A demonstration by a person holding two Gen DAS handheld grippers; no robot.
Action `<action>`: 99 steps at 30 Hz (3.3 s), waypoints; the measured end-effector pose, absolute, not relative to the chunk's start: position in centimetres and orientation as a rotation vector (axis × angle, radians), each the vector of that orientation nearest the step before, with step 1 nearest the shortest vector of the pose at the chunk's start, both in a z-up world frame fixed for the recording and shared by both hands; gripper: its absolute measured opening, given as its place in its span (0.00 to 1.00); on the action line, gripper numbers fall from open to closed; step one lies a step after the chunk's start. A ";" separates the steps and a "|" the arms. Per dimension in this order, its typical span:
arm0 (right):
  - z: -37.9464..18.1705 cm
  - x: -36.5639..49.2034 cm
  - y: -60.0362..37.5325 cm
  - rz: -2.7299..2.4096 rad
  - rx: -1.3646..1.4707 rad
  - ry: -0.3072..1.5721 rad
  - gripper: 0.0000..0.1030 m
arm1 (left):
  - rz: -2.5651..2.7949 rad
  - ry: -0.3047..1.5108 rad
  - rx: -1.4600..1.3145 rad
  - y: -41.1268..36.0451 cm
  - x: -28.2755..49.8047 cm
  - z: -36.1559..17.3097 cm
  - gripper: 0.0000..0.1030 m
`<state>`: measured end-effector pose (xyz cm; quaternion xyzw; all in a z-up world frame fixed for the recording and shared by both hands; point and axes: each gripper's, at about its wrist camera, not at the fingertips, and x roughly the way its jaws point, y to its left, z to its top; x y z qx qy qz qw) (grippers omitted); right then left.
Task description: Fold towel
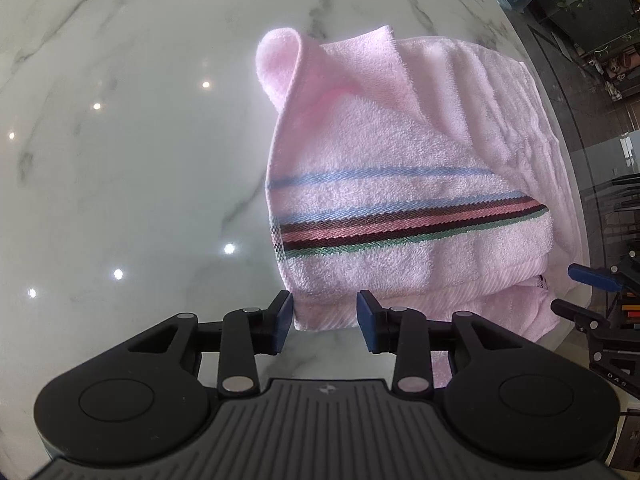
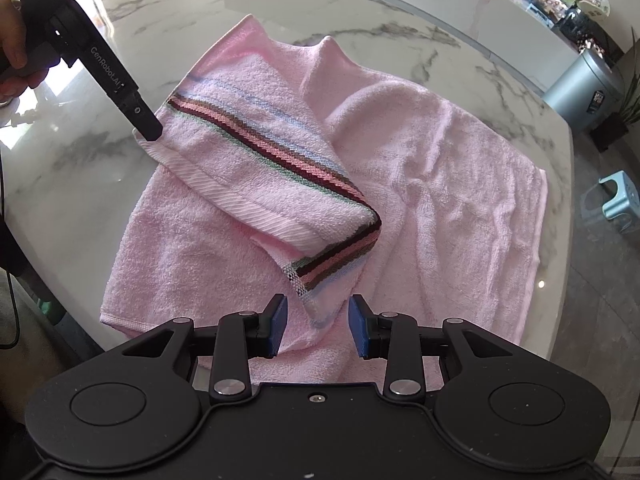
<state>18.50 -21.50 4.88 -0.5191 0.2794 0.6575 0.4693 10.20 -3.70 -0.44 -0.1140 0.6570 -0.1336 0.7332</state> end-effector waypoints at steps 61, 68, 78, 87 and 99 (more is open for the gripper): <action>3.8 15.0 -18.8 1.783 -1.438 0.620 0.31 | -0.794 1.108 0.627 -11.7 5.5 4.2 0.42; 4.2 14.9 -19.0 1.813 -1.419 0.630 0.31 | -0.922 1.108 0.890 -12.8 3.1 1.5 0.42; 4.1 15.2 -19.6 1.830 -1.403 0.638 0.31 | -0.969 1.087 1.007 -13.2 4.1 -0.5 0.42; 3.6 16.2 -19.7 1.844 -1.357 0.660 0.31 | -1.028 1.165 0.962 -13.6 5.6 -0.7 0.13; 4.9 16.2 -19.9 1.859 -1.358 0.627 0.31 | -1.024 1.185 0.924 -13.5 6.8 1.0 0.03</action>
